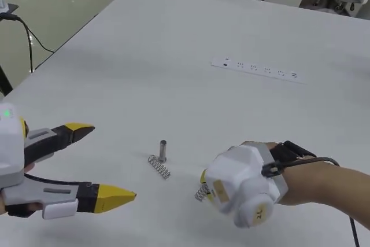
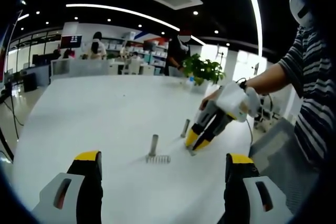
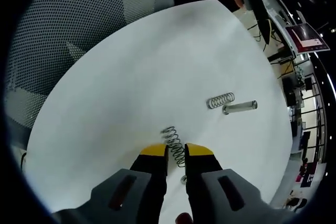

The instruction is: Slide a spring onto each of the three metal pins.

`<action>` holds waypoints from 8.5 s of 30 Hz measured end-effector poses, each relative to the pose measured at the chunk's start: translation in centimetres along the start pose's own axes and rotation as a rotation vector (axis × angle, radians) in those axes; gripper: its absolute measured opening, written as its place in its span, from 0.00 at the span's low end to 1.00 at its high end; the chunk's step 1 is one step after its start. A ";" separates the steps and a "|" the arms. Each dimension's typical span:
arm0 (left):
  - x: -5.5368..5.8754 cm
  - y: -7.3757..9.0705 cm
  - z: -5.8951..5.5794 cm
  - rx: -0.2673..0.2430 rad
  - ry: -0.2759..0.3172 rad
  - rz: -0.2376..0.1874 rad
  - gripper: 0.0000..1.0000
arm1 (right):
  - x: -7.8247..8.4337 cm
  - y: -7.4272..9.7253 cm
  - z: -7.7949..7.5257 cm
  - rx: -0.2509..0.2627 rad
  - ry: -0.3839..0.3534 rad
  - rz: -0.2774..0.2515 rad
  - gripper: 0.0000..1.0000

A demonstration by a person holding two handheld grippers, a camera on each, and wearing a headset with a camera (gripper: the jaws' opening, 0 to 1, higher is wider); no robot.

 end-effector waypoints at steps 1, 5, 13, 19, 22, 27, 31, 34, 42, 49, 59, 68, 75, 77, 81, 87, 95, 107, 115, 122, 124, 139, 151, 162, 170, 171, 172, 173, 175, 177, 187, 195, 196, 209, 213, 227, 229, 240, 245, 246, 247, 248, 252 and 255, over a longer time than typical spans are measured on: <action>0.0 0.0 0.0 0.000 0.000 0.001 0.95 | 0.0 0.0 0.0 -0.002 -0.009 -0.003 0.10; 0.0 -0.1 -0.1 0.004 -0.001 0.000 0.95 | 0.2 0.0 0.1 0.003 -0.049 -0.013 0.09; 0.1 -0.1 -0.2 0.010 0.002 0.003 0.94 | 0.1 0.1 0.7 0.062 -0.053 -0.003 0.09; 0.0 -0.4 -0.5 0.027 -0.002 0.011 0.94 | 0.3 0.2 1.0 0.108 -0.113 -0.011 0.09; -0.1 -0.6 -0.6 0.036 -0.004 0.012 0.93 | 0.2 0.3 1.5 0.111 -0.113 -0.008 0.09; -0.4 -0.9 -1.0 0.052 -0.008 0.013 0.92 | -0.1 1.1 2.0 0.130 -0.145 -0.018 0.09; -0.3 -1.1 -1.7 0.085 -0.017 0.020 0.91 | 0.1 2.2 2.1 0.160 -0.213 -0.030 0.09; -0.2 -1.3 -2.1 0.105 -0.028 0.036 0.89 | 0.3 2.9 2.2 0.176 -0.254 -0.031 0.09; -0.4 -1.9 -2.6 0.136 -0.034 0.034 0.87 | 0.7 4.5 3.0 0.194 -0.466 -0.047 0.09; -0.3 -2.3 -3.3 0.173 -0.038 0.044 0.82 | 1.3 5.4 3.1 0.190 -0.649 -0.078 0.09; -0.4 -3.8 -4.9 0.275 -0.060 0.073 0.68 | 1.3 6.4 3.6 0.155 -0.798 -0.106 0.09; -1.1 -6.6 -5.8 0.340 -0.125 0.108 0.60 | 0.5 7.1 3.6 0.146 -0.827 -0.095 0.09; -1.3 -8.8 -6.7 0.385 -0.172 0.127 0.51 | 0.1 7.5 3.8 0.141 -0.846 -0.095 0.09; -1.4 -9.3 -7.1 0.394 -0.180 0.126 0.49 | 0.0 7.6 3.8 0.140 -0.847 -0.097 0.09; -1.3 -10.4 -7.6 0.411 -0.197 0.132 0.45 | -0.2 7.7 3.7 0.142 -0.854 -0.100 0.09; -1.0 -11.7 -8.0 0.436 -0.225 0.144 0.38 | -0.7 7.8 3.4 0.141 -0.846 -0.095 0.09; -0.8 -12.9 -8.4 0.445 -0.252 0.151 0.30 | -0.6 7.8 3.5 0.145 -0.831 -0.064 0.09; -0.7 -14.0 -9.0 0.445 -0.283 0.146 0.19 | -0.9 7.6 3.9 0.169 -0.748 0.015 0.09; -0.4 -14.2 -9.3 0.453 -0.307 0.151 0.14 | -0.8 8.1 3.6 0.179 -0.771 0.003 0.09; -0.4 -14.1 -9.5 0.456 -0.318 0.143 0.08 | -0.8 8.2 3.6 0.175 -0.770 -0.002 0.09; -0.5 -14.0 -9.5 0.456 -0.318 0.137 0.05 | -0.9 8.2 3.6 0.171 -0.769 -0.007 0.09; -0.6 -13.7 -9.6 0.469 -0.345 0.133 0.02 | -1.1 8.4 3.5 0.178 -0.762 -0.013 0.09; -0.8 -13.4 -9.5 0.479 -0.349 0.135 0.02 | -1.4 8.5 3.8 0.193 -0.715 -0.029 0.09; -0.6 -13.2 -9.2 0.531 -0.332 0.155 0.02 | -1.0 9.0 4.3 0.197 -0.714 -0.099 0.13; -0.6 -12.8 -9.1 0.560 -0.320 0.167 0.02 | -0.5 9.1 5.0 0.181 -0.719 -0.156 0.16; -0.6 -12.8 -9.1 0.563 -0.319 0.166 0.02 | -0.5 9.1 5.1 0.179 -0.725 -0.166 0.16; -0.6 -12.7 -9.0 0.564 -0.320 0.166 0.02 | -0.4 9.1 5.2 0.177 -0.726 -0.175 0.16; -0.7 -12.7 -9.0 0.564 -0.319 0.167 0.02 | -0.4 9.0 5.2 0.176 -0.726 -0.179 0.16; -0.7 -12.6 -8.9 0.567 -0.317 0.167 0.02 | -0.3 9.0 5.3 0.176 -0.722 -0.186 0.16; -0.8 -12.5 -8.8 0.568 -0.316 0.167 0.02 | -0.2 8.9 5.4 0.170 -0.712 -0.191 0.16; -0.8 -12.1 -8.9 0.598 -0.316 0.170 0.02 | -0.2 8.5 5.5 0.156 -0.664 -0.231 0.13; -0.8 -12.0 -8.9 0.613 -0.309 0.173 0.02 | -0.4 8.4 5.8 0.153 -0.621 -0.242 0.08; -0.8 -12.0 -8.9 0.616 -0.305 0.175 0.02 | -0.4 8.5 5.8 0.150 -0.622 -0.246 0.08; -0.2 -11.9 -8.7 0.611 -0.307 0.181 0.02 | -0.7 9.5 5.5 0.160 -0.609 -0.287 0.07; -0.1 -11.8 -8.7 0.607 -0.316 0.180 0.02 | -0.8 10.0 5.0 0.169 -0.605 -0.305 0.07; -0.3 -11.8 -8.7 0.577 -0.344 0.168 0.02 | -1.7 10.8 3.6 0.202 -0.646 -0.401 0.07; -0.3 -11.7 -8.8 0.574 -0.350 0.168 0.02 | -1.8 10.8 3.6 0.207 -0.652 -0.412 0.07; -0.3 -12.0 -9.2 0.575 -0.367 0.170 0.02 | -2.4 10.7 3.3 0.223 -0.683 -0.448 0.07; -0.3 -12.1 -9.3 0.572 -0.369 0.167 0.02 | -2.7 10.5 3.2 0.249 -0.687 -0.460 0.07; -0.4 -12.1 -9.3 0.571 -0.361 0.166 0.02 | -2.8 10.5 3.1 0.260 -0.701 -0.471 0.07; -0.4 -12.1 -9.4 0.570 -0.359 0.164 0.02 | -2.8 10.5 3.1 0.269 -0.707 -0.475 0.07; -0.4 -12.1 -9.4 0.568 -0.361 0.162 0.02 | -2.8 10.5 3.1 0.271 -0.708 -0.475 0.07; -0.4 -12.1 -9.4 0.563 -0.352 0.165 0.02 | -2.7 10.5 3.2 0.272 -0.710 -0.471 0.07; -0.4 -12.1 -9.4 0.556 -0.331 0.169 0.03 | -2.6 10.6 3.3 0.270 -0.732 -0.481 0.07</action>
Point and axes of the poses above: the centre of the closed fingertips' face, and the gripper's own axes: y roughly backward along the fingers, z roughly to its left, x roughly out of its underside, the point moved 9 cm from there along y, roughly backward along the fingers, and after that the axes turned 3 degrees about y, right-handed, at the moved point
